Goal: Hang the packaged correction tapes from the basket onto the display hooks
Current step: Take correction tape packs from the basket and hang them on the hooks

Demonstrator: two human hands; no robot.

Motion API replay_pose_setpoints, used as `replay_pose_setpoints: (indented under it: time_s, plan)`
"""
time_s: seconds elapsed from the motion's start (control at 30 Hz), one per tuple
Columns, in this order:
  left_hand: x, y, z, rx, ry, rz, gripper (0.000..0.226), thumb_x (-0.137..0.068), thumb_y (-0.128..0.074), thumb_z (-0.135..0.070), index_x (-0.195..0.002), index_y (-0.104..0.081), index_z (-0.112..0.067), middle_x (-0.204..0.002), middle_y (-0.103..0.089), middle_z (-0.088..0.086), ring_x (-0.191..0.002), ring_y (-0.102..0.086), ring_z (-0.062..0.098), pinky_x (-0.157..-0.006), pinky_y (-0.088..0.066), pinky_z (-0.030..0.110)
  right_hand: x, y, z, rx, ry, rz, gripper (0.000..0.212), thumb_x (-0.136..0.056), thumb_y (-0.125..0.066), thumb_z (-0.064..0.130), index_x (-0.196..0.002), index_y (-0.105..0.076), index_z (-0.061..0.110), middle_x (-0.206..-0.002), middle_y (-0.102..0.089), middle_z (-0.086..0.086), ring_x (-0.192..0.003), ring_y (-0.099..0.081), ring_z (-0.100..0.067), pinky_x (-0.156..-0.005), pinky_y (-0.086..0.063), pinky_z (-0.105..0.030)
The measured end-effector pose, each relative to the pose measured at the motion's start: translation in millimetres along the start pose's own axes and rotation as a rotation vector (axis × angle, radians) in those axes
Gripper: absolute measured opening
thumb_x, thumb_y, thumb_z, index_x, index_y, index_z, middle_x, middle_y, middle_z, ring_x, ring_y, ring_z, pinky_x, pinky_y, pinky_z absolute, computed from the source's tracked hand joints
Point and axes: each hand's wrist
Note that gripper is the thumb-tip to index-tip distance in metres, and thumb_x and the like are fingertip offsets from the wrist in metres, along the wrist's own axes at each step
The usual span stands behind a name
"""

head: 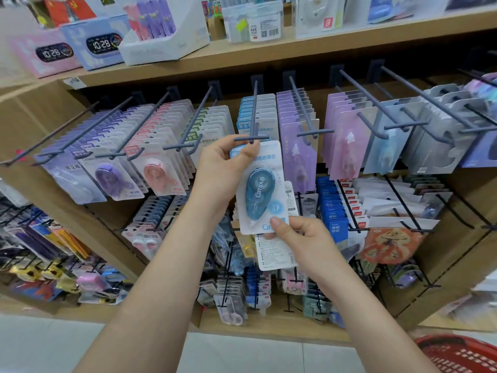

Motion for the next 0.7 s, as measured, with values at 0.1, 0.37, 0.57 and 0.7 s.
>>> replay_pose_setpoints:
  time_s: [0.1, 0.37, 0.57, 0.7]
  plan:
    - [19.2, 9.2, 9.5, -0.054, -0.071, 0.078, 0.044, -0.093, -0.065, -0.008, -0.126, -0.053, -0.035, -0.103, -0.075, 0.001, -0.096, -0.071, 0.021, -0.082, -0.059, 0.034, -0.7, -0.2, 1.6, -0.032, -0.011, -0.057, 0.032, -0.096, -0.058, 0.035, -0.075, -0.077, 0.02, -0.09, -0.077, 0.009, -0.09, -0.07, -0.014, -0.084, -0.055, -0.036]
    - [38.7, 8.4, 33.6, -0.254, -0.035, -0.095, 0.044, -0.081, -0.08, -0.017, -0.115, -0.064, -0.04, -0.086, -0.068, 0.01, -0.071, -0.06, 0.016, -0.069, -0.058, 0.037, -3.7, 0.5, 0.7, 0.009, -0.014, -0.121, 0.023, -0.093, -0.065, 0.034, -0.078, -0.078, 0.023, -0.086, -0.076, 0.014, -0.087, -0.067, 0.002, -0.08, -0.05, -0.018]
    - [-4.4, -5.3, 41.8, -0.494, -0.064, -0.193, 0.044, -0.091, -0.071, -0.026, -0.133, -0.06, -0.033, -0.119, -0.069, -0.005, -0.101, -0.064, 0.027, -0.084, -0.05, 0.03, 3.3, 22.9, 1.0, 0.198, 0.103, -0.164, 0.033, -0.094, -0.064, 0.013, -0.112, -0.062, 0.041, -0.121, -0.053, 0.036, -0.106, -0.039, 0.034, -0.085, -0.03, 0.007]
    - [-12.4, -9.1, 49.4, -0.594, -0.082, -0.184, 0.047, -0.094, -0.066, -0.023, -0.138, -0.054, -0.034, -0.119, -0.067, 0.009, -0.108, -0.059, 0.035, -0.091, -0.05, 0.037, 6.7, 33.4, 4.7, 0.07, 0.148, -0.199, 0.062, -0.092, -0.067, 0.007, -0.132, -0.044, 0.048, -0.123, -0.059, 0.026, -0.105, -0.055, 0.018, -0.086, -0.049, -0.01]
Point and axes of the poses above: each hand's wrist, its own x-axis away from the middle knuckle, its own y-axis out of the back of the hand, z = x × y
